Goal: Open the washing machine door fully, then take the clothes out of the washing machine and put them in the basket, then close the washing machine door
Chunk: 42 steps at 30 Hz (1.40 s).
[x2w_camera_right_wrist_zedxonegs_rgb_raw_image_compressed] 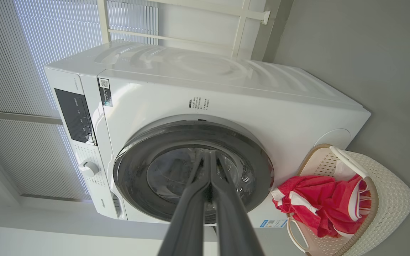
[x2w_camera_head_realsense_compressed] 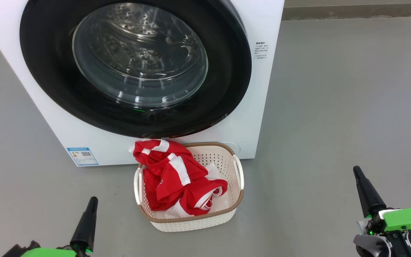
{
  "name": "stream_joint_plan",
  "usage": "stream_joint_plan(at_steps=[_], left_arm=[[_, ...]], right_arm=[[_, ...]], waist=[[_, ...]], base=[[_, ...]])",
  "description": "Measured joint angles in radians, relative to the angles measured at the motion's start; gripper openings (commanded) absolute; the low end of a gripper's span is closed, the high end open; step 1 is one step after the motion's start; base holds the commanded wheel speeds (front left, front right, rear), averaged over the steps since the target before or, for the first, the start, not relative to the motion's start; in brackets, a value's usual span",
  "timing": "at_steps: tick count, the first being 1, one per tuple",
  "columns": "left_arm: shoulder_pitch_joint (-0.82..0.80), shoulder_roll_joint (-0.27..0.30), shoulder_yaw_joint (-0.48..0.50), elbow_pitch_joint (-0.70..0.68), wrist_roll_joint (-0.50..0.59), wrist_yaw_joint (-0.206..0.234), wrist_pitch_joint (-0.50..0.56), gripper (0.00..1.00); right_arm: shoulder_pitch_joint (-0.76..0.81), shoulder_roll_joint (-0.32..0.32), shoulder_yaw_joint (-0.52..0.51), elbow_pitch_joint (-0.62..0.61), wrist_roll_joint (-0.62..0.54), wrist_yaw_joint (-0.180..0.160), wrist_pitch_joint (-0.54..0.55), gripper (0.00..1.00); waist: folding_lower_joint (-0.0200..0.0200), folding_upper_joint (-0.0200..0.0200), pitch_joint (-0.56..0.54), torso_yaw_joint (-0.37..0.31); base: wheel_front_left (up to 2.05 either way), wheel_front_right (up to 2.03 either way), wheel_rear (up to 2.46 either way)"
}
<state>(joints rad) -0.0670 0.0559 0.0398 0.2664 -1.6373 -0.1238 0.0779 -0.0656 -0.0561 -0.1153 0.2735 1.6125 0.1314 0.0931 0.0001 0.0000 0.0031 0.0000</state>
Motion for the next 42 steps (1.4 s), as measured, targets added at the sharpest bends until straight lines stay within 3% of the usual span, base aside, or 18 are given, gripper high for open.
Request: stream_joint_plan(at_steps=[42], left_arm=[[0.0, -0.003, 0.017, 0.0, 0.002, 0.0, 0.01, 0.0]], right_arm=[[0.0, 0.004, -0.005, 0.0, -0.001, 0.0, 0.008, 0.0]], waist=[[0.0, 0.0, 0.0, 0.0]], base=[[0.0, 0.0, 0.0]])
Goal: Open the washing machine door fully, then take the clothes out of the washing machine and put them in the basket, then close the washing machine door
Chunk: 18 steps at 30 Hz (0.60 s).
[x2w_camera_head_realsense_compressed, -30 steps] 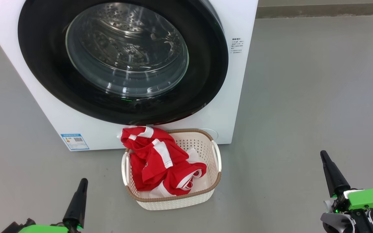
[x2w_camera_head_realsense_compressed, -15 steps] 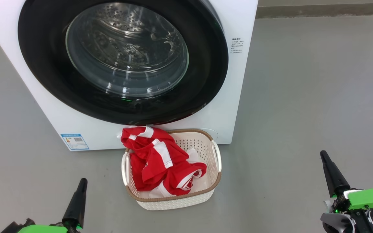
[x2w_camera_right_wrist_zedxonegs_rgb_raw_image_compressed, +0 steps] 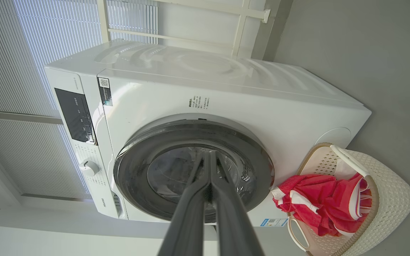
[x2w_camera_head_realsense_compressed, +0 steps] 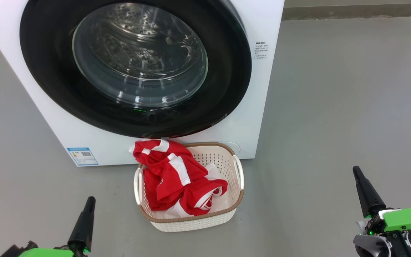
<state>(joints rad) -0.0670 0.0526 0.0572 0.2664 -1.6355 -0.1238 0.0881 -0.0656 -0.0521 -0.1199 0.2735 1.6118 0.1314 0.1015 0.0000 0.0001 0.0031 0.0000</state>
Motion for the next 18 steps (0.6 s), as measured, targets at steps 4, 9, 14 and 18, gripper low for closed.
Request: stream_joint_plan(at_steps=[4, 9, 14, 18], left_arm=[[0.0, 0.0, 0.002, 0.0, 0.0, 0.0, 0.0, 0.0], [0.0, -0.001, 0.002, 0.0, 0.0, 0.0, 0.005, 0.0], [0.0, -0.002, 0.003, 0.0, 0.001, 0.0, 0.007, 0.0], [0.0, -0.003, 0.004, 0.0, 0.005, 0.0, 0.007, 0.0]], right_arm=[[0.0, 0.0, 0.0, 0.0, 0.0, 0.0, 0.0, 0.0], [0.0, 0.001, -0.001, 0.0, 0.0, 0.0, 0.0, 0.0], [0.0, 0.001, -0.002, 0.0, 0.0, 0.0, 0.0, 0.0], [0.0, 0.001, -0.002, 0.0, 0.0, 0.0, 0.0, 0.0]], waist=[[0.0, 0.0, 0.0, 0.0], [0.0, 0.0, 0.0, 0.0], [0.0, 0.0, 0.0, 0.0], [0.0, 0.0, 0.0, 0.0]], base=[[0.0, 0.0, 0.0], [0.0, 0.0, 0.0], [0.0, 0.0, 0.0], [0.0, 0.0, 0.0]])
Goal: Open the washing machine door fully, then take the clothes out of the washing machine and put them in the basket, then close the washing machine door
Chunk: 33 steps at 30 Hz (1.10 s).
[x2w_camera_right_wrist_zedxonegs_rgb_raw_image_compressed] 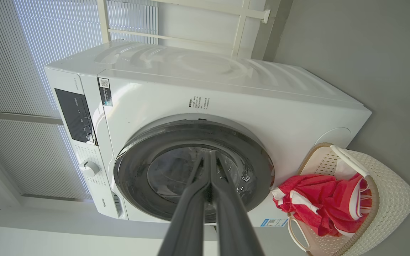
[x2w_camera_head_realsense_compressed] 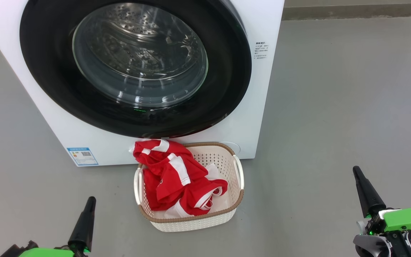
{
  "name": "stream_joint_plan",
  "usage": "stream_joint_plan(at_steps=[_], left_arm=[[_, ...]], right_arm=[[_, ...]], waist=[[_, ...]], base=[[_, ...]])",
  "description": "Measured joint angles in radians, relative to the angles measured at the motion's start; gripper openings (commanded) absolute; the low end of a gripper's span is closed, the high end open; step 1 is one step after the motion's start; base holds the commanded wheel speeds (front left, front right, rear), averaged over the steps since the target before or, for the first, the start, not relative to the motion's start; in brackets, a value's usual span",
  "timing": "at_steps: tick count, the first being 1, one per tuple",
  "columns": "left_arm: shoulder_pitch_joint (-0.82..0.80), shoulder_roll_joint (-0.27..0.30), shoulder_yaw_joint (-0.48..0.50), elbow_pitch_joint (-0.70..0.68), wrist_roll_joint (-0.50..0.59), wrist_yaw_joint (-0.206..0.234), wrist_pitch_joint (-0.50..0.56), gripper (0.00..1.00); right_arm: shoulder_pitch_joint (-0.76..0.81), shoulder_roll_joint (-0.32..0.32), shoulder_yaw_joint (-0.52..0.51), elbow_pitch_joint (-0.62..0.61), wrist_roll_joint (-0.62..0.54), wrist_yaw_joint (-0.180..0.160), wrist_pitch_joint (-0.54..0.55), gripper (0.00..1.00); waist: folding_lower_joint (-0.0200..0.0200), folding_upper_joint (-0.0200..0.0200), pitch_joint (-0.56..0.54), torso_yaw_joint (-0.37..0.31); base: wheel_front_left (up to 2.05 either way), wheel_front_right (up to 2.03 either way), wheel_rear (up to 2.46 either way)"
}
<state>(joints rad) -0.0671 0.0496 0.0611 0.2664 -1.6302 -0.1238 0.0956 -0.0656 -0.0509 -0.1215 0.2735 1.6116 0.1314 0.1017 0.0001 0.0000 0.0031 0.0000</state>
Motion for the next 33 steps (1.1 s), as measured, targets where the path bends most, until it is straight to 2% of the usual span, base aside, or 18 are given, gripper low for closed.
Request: stream_joint_plan(at_steps=[33], left_arm=[[0.0, -0.001, 0.006, 0.0, 0.002, 0.0, 0.001, 0.0]], right_arm=[[0.0, 0.002, -0.002, 0.0, 0.0, 0.0, 0.004, 0.0]], waist=[[0.0, 0.0, 0.0, 0.0]], base=[[0.0, 0.0, 0.0]])
